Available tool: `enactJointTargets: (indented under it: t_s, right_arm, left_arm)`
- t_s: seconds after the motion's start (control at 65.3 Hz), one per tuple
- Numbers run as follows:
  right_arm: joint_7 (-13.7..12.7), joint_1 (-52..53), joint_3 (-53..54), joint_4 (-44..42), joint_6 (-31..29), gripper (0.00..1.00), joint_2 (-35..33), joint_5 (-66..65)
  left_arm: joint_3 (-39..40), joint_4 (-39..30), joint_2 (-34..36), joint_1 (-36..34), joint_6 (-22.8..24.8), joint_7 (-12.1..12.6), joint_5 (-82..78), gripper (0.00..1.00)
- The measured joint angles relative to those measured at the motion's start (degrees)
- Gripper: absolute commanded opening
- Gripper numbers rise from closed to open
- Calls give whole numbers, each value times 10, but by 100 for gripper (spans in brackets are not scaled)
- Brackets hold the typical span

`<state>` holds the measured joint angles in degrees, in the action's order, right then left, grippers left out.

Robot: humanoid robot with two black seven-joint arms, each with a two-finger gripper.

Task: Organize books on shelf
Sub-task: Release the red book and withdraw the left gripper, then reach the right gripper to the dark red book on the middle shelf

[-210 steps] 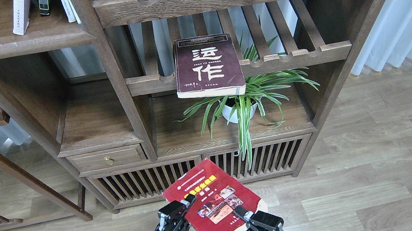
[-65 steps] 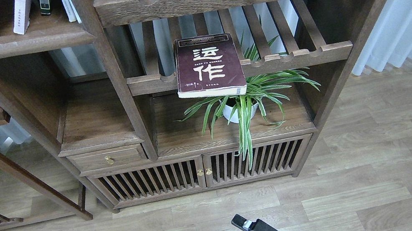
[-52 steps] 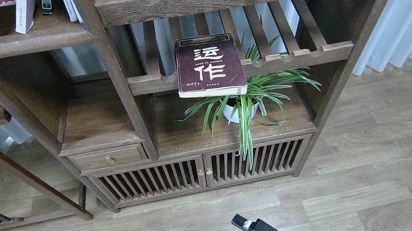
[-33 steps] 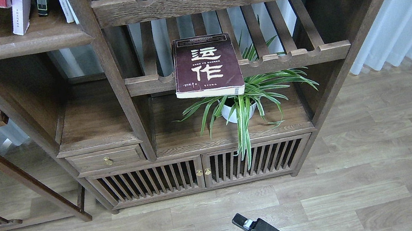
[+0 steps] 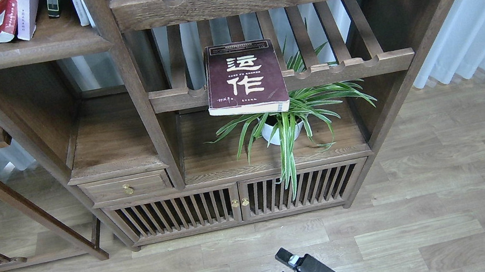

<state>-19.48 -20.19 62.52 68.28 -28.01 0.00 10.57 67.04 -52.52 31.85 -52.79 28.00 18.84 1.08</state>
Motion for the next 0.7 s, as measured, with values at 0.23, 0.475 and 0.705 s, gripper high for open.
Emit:
enactJointTargets:
  t_s: [0.23,0.475,0.705]
  right_arm:
    - [1,29,12,0,0,98,0,1]
    - [1,39,29,-4,0,98,0,1]
    - [33,92,51,-21,0,98,0,0]
  left_arm:
    - [21,-115,-11,172,0,1,12,100]
    - [2,-119,-103,303,0,1,11,100]
    - [-18,-85,-141,396,0,7,7,100]
